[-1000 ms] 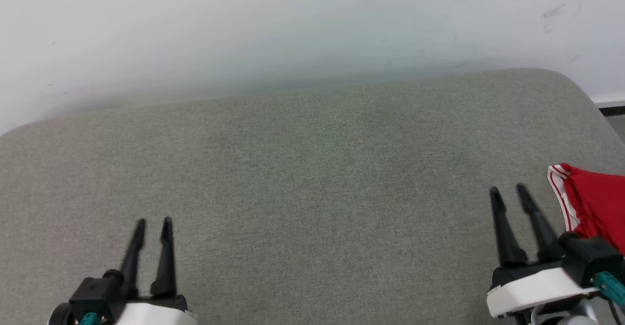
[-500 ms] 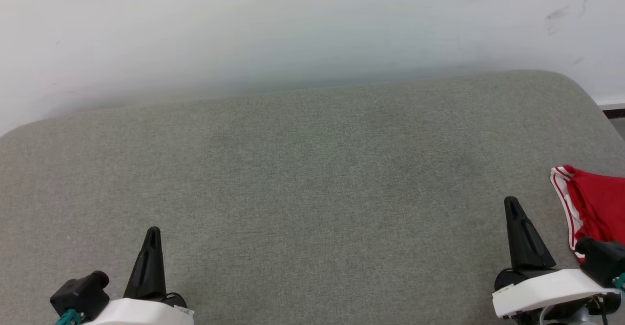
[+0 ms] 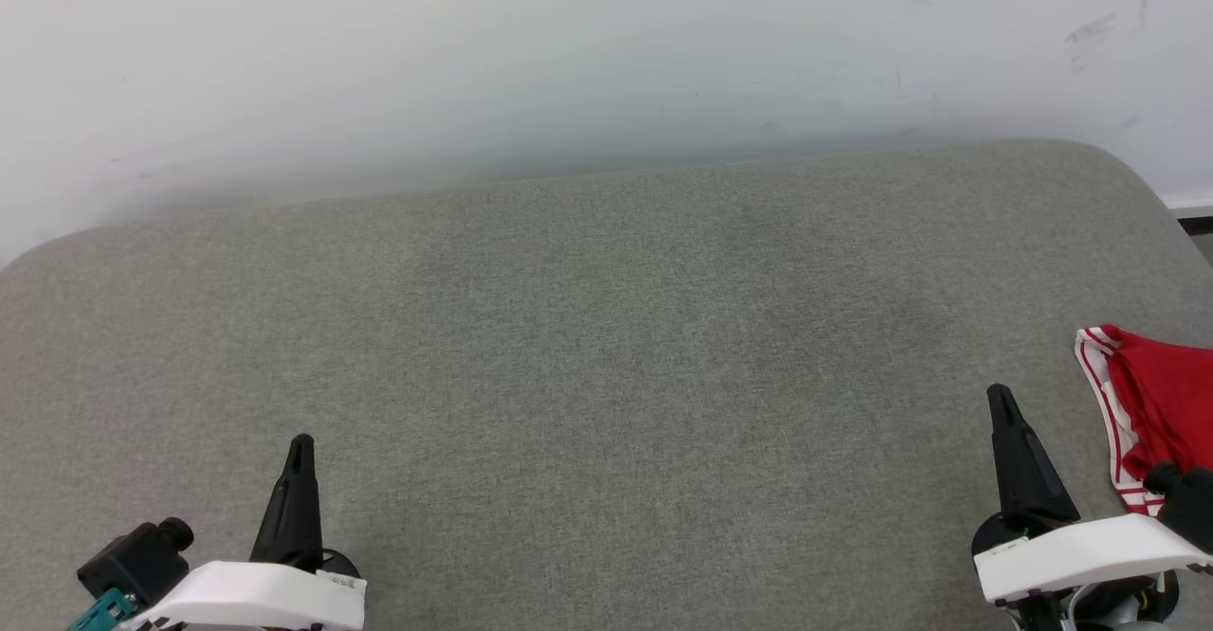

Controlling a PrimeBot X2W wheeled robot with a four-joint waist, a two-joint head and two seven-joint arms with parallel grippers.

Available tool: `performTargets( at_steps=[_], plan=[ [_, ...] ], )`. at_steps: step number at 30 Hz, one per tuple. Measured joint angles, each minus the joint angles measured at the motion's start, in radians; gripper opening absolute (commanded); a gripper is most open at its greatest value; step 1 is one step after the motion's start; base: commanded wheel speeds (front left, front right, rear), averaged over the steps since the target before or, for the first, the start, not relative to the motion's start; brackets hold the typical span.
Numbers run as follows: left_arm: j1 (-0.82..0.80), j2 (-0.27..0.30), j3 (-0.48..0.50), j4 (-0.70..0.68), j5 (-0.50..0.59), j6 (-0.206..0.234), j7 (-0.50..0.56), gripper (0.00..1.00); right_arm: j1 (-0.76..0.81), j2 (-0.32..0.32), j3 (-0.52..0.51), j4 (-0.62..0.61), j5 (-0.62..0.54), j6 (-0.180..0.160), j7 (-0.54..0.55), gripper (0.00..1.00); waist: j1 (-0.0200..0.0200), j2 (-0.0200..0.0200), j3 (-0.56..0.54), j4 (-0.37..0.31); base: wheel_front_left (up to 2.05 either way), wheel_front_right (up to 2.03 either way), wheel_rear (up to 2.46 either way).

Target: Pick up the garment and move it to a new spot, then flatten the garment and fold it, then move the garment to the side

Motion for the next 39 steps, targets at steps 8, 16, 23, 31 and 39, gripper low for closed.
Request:
performTargets(
  at_steps=[8,16,23,31,39],
  plan=[
    [-0.017,0.0,0.001,0.019,-0.114,-0.002,0.026,0.0,-0.012,-0.002,-0.004,0.016,0.121,0.0,0.019,0.0,0.0,0.0,-0.001,0.005,0.0,0.0,0.0],
    [-0.029,0.0,0.002,0.035,-0.219,-0.004,0.055,0.0,-0.022,-0.005,-0.008,0.03,0.233,0.0,0.041,0.0,0.0,0.0,-0.001,0.009,0.0,0.0,0.0],
    [-0.042,0.0,0.003,0.049,-0.304,-0.005,0.077,0.0,-0.028,-0.006,-0.013,0.043,0.32,0.0,0.055,0.0,0.0,0.0,-0.002,0.013,0.0,0.0,0.0],
    [-0.058,0.0,0.004,0.063,-0.394,-0.006,0.099,0.0,-0.038,-0.006,-0.02,0.055,0.416,0.0,0.075,0.0,0.0,0.0,-0.003,0.018,0.0,0.0,0.0],
    [-0.067,0.0,0.006,0.076,-0.479,-0.007,0.121,0.0,-0.044,-0.006,-0.025,0.067,0.502,0.0,0.093,0.0,0.0,0.0,-0.003,0.022,0.0,0.0,0.0]
  ],
)
